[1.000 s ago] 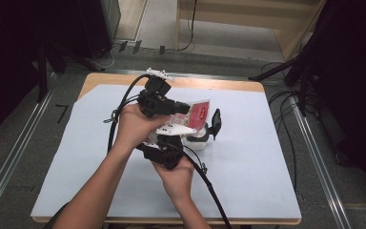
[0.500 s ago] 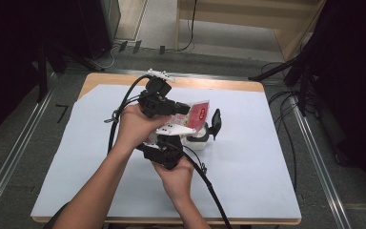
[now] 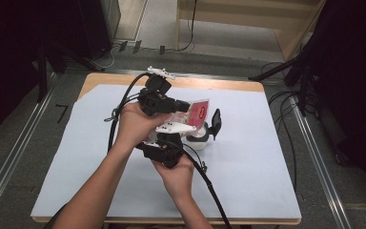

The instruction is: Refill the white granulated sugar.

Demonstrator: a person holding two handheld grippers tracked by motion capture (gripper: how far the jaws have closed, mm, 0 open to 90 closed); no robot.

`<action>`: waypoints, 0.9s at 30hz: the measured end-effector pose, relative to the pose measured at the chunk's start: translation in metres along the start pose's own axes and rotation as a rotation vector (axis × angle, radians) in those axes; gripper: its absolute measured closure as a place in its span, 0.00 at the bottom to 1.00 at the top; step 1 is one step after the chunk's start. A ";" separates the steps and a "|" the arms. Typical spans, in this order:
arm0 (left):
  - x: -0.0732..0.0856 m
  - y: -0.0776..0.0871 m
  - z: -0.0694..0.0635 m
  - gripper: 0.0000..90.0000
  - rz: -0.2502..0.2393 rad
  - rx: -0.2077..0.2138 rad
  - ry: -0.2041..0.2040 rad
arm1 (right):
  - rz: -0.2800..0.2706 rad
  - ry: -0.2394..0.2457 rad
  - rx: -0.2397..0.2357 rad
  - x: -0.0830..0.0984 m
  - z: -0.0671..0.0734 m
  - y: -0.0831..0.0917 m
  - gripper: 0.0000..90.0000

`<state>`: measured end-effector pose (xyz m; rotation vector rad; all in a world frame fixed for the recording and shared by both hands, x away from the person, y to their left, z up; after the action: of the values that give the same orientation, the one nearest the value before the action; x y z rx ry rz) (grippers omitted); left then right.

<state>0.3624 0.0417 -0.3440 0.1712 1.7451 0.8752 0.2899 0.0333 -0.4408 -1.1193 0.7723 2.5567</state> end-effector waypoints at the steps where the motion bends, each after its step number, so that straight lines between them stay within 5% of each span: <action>1: -0.001 0.000 0.000 0.97 0.004 0.004 0.003 | 0.000 0.000 0.001 -0.001 0.000 0.000 0.71; 27: 0.004 0.003 0.002 0.97 0.064 0.022 -0.029 | 0.001 0.026 0.035 0.002 0.001 -0.007 0.71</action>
<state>0.3614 0.0465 -0.3449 0.2547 1.7306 0.8961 0.2906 0.0394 -0.4446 -1.1432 0.8211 2.5240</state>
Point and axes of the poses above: each handheld gripper's, and its own axes: y roughly backward along the jaws, x roughly out of its underside, z roughly to its left, the point moved 5 cm from there along -y, roughly forward along the jaws, and after that the axes turned 14 degrees about -y, right-handed, at the moved point
